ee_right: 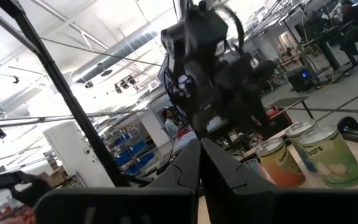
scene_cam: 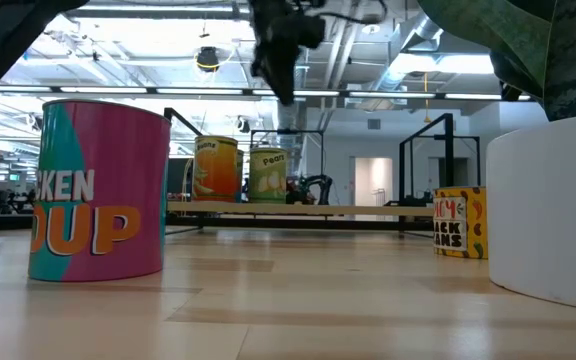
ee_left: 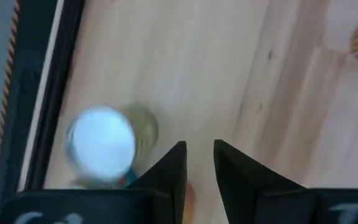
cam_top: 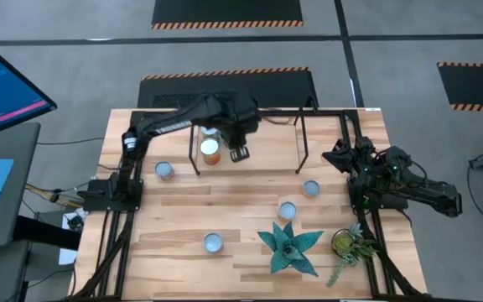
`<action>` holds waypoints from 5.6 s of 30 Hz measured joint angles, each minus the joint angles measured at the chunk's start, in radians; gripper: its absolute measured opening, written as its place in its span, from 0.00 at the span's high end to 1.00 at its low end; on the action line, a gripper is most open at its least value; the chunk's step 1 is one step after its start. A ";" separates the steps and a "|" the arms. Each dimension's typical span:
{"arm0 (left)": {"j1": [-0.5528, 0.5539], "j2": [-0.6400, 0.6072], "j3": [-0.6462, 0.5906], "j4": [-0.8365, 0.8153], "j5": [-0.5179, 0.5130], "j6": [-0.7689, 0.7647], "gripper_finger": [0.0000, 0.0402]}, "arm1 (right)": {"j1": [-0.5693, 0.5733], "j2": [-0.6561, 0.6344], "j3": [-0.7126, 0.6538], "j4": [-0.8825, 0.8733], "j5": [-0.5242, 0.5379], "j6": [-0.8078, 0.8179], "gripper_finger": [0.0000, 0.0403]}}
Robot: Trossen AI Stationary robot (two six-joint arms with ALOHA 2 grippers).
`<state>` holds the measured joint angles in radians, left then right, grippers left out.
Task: Pick and place cans onto a shelf
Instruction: Put the canned pears on the shelf, then put the canned corn on the shelf
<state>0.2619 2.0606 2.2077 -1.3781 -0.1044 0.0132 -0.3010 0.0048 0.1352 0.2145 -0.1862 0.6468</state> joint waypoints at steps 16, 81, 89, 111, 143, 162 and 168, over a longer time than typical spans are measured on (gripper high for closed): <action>0.045 0.019 -0.201 0.103 0.016 0.035 0.82 | 0.013 -0.002 0.000 0.004 -0.022 0.000 0.91; -0.026 -0.405 -0.488 -0.152 -0.234 -0.181 0.82 | 0.010 -0.002 0.000 0.002 -0.021 0.035 0.91; -0.046 -0.760 -0.985 0.181 -0.230 -0.323 0.82 | 0.010 -0.002 0.000 0.003 -0.017 0.037 0.91; -0.021 -1.175 -1.375 0.122 -0.169 -0.588 0.82 | 0.010 -0.002 0.000 -0.066 -0.018 0.062 0.91; 0.470 -0.864 -1.401 0.237 0.094 -0.100 0.82 | 0.013 -0.002 0.000 -0.099 -0.078 0.080 0.91; 0.507 -1.025 -1.502 0.268 0.115 -0.200 0.82 | 0.013 -0.002 0.000 -0.132 -0.078 0.080 0.91; 0.507 -1.028 -1.510 0.264 0.057 -0.243 0.82 | 0.012 -0.002 0.000 -0.133 -0.078 0.086 0.91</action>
<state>0.7685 1.0331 0.6977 -1.1142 -0.0478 -0.2297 -0.2886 0.0029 0.1356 0.0811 -0.2646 0.7326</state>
